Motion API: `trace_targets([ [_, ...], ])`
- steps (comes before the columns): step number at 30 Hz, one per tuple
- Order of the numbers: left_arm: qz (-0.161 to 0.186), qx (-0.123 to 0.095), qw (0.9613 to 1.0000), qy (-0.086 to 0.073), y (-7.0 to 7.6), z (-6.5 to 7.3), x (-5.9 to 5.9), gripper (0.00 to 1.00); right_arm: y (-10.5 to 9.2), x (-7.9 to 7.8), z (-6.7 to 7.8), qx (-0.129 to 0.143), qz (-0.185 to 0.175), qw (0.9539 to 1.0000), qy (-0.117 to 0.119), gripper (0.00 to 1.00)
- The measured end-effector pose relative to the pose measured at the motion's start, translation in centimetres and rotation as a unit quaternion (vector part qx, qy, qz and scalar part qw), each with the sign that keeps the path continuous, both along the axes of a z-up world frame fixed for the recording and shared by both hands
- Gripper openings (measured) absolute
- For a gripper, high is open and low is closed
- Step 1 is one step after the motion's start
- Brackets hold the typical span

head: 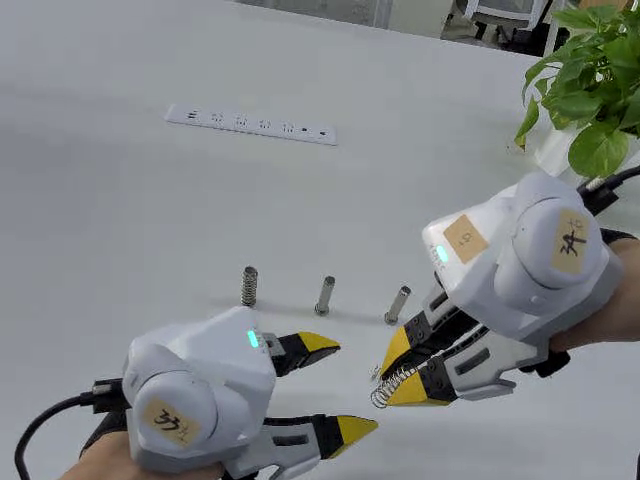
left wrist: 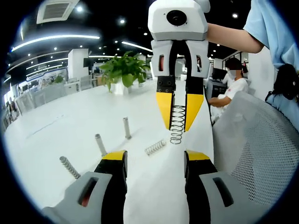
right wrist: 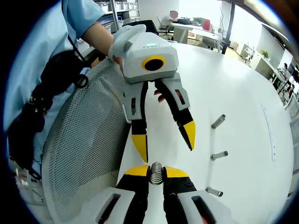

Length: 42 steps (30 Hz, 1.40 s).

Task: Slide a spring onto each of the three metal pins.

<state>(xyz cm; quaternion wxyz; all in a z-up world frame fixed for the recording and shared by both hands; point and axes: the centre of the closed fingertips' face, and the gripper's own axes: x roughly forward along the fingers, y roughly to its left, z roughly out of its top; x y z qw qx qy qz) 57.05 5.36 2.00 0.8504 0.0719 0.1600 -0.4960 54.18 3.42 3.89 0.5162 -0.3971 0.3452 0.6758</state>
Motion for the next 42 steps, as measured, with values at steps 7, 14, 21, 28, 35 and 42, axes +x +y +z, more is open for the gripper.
trace_targets([
  [7,0.057,0.001,0.9983,0.012,3.0,-0.5,1.1,0.62,0.0,0.1,-0.2,-0.004,0.003,1.0,0.005,0.07],
  [14,0.115,-0.011,0.9927,0.035,5.9,-0.9,1.8,0.76,-0.1,0.6,-0.3,-0.008,0.004,0.9999,0.006,0.07],
  [21,0.146,-0.009,0.9884,0.039,7.7,-1.0,1.8,0.89,0.0,0.9,-0.5,-0.012,0.011,0.9998,0.008,0.07],
  [28,0.168,0.008,0.9849,0.041,9.2,-1.3,1.7,0.99,0.2,1.5,-0.9,-0.02,0.021,0.9995,0.011,0.07],
  [35,0.179,0.008,0.9829,0.042,9.9,-1.2,1.7,0.99,0.5,3.0,-1.0,-0.037,0.038,0.9986,-0.002,0.07],
  [42,0.18,0.02,0.9828,0.036,10.2,-1.2,1.7,0.99,1.1,5.5,-0.4,-0.053,0.053,0.9966,-0.033,0.07],
])
